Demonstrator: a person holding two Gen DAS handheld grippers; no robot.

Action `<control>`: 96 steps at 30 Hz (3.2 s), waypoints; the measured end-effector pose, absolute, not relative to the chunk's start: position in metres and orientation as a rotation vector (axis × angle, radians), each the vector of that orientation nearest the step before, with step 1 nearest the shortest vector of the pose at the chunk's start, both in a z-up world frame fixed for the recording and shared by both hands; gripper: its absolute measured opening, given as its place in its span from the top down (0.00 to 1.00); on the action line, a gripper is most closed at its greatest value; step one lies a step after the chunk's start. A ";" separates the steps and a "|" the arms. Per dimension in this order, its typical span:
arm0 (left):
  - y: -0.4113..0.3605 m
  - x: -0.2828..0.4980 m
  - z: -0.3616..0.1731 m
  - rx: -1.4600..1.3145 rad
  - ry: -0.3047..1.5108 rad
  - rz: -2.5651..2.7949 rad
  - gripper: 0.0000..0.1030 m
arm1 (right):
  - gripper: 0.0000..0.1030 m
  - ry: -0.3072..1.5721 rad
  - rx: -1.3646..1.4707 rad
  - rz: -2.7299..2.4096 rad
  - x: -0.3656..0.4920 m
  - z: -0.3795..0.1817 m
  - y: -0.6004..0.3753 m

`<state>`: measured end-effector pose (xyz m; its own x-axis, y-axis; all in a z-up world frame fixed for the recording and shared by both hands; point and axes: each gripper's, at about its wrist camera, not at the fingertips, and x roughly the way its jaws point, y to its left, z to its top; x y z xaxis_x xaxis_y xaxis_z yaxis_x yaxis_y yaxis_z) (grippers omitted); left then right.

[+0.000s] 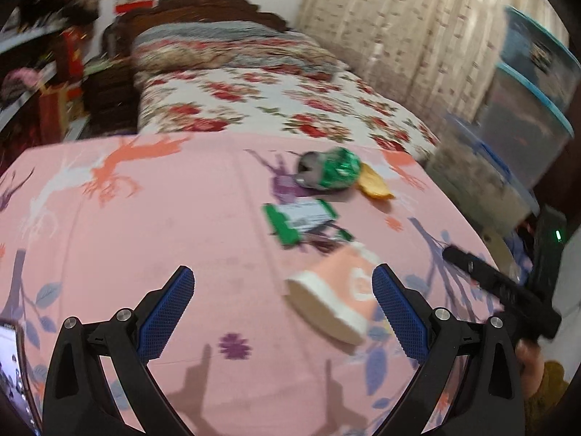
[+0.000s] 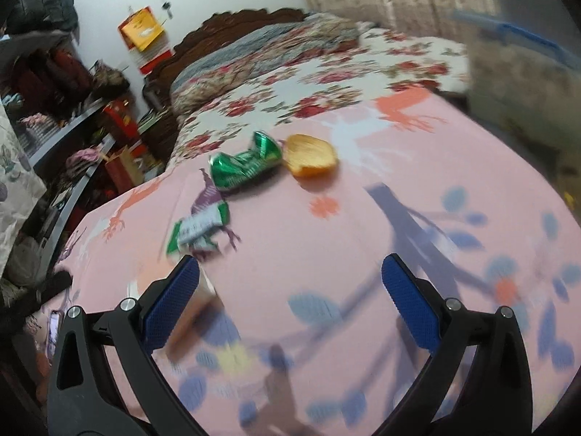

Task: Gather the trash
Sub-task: 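Reach both tools toward the green can and orange chip, then grasp the green can with the left tool while the right grasps the orange chip, then carry can and chip to the tan bin and open both tools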

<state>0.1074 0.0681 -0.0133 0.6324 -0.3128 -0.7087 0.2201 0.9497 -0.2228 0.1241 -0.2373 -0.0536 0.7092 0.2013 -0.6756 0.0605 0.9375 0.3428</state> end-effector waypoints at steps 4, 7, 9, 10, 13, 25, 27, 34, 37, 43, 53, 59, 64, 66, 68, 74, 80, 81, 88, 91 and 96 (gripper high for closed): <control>0.081 0.114 -0.015 -0.139 0.846 -0.280 0.08 | 0.11 0.806 0.427 0.137 0.188 -0.043 -0.242; 0.081 0.126 -0.013 -0.115 0.847 -0.271 0.08 | 0.11 0.830 0.480 0.128 0.247 -0.040 -0.257; 0.079 0.136 -0.011 -0.103 0.851 -0.267 0.09 | 0.12 0.868 0.499 0.143 0.278 -0.044 -0.259; 0.078 0.140 -0.009 -0.101 0.851 -0.268 0.09 | 0.12 0.903 0.502 0.163 0.298 -0.047 -0.256; 0.069 0.155 -0.004 -0.098 0.852 -0.274 0.09 | 0.19 1.024 0.471 0.232 0.358 -0.062 -0.239; 0.025 0.205 -0.014 -0.067 0.912 -0.376 0.09 | 0.64 1.171 0.295 0.475 0.364 -0.102 -0.215; 0.015 0.221 -0.016 -0.065 0.933 -0.399 0.09 | 0.64 1.160 0.294 0.526 0.342 -0.103 -0.218; -0.034 0.290 -0.043 0.004 1.035 -0.494 0.09 | 0.46 1.068 0.371 0.521 0.297 -0.090 -0.254; -0.040 0.321 -0.057 -0.020 1.091 -0.496 0.09 | 0.44 0.961 0.465 0.446 0.291 -0.074 -0.291; -0.041 0.336 -0.077 -0.017 1.133 -0.466 0.09 | 0.38 0.924 0.505 0.273 0.311 -0.079 -0.331; -0.045 0.341 -0.096 -0.017 1.205 -0.465 0.40 | 0.49 0.943 0.762 0.203 0.375 -0.135 -0.323; -0.061 0.335 -0.088 0.024 1.184 -0.455 0.49 | 0.88 0.989 0.757 0.228 0.380 -0.145 -0.303; -0.077 0.323 -0.068 0.009 1.160 -0.496 0.49 | 0.88 0.932 0.741 0.204 0.346 -0.133 -0.323; -0.090 0.317 -0.059 -0.001 1.159 -0.532 0.49 | 0.88 0.903 0.750 0.175 0.329 -0.127 -0.345; -0.108 0.310 -0.051 0.009 1.158 -0.563 0.49 | 0.88 0.872 0.767 0.140 0.307 -0.121 -0.373; -0.197 0.273 -0.037 0.085 1.155 -0.696 0.49 | 0.88 0.784 0.800 0.011 0.228 -0.101 -0.473; -0.329 0.226 -0.041 0.195 1.178 -0.864 0.49 | 0.88 0.724 0.832 -0.171 0.128 -0.093 -0.586; -0.352 0.218 -0.044 0.210 1.185 -0.890 0.49 | 0.88 0.723 0.840 -0.195 0.116 -0.092 -0.601; -0.487 0.176 -0.062 0.307 1.222 -0.992 0.48 | 0.85 0.730 0.811 -0.362 0.055 -0.080 -0.694; -0.527 0.170 -0.069 0.336 1.210 -0.986 0.47 | 0.84 0.761 0.785 -0.395 0.049 -0.087 -0.713; -0.551 0.160 -0.073 0.376 1.197 -0.975 0.35 | 0.21 0.691 0.827 -0.448 0.033 -0.098 -0.727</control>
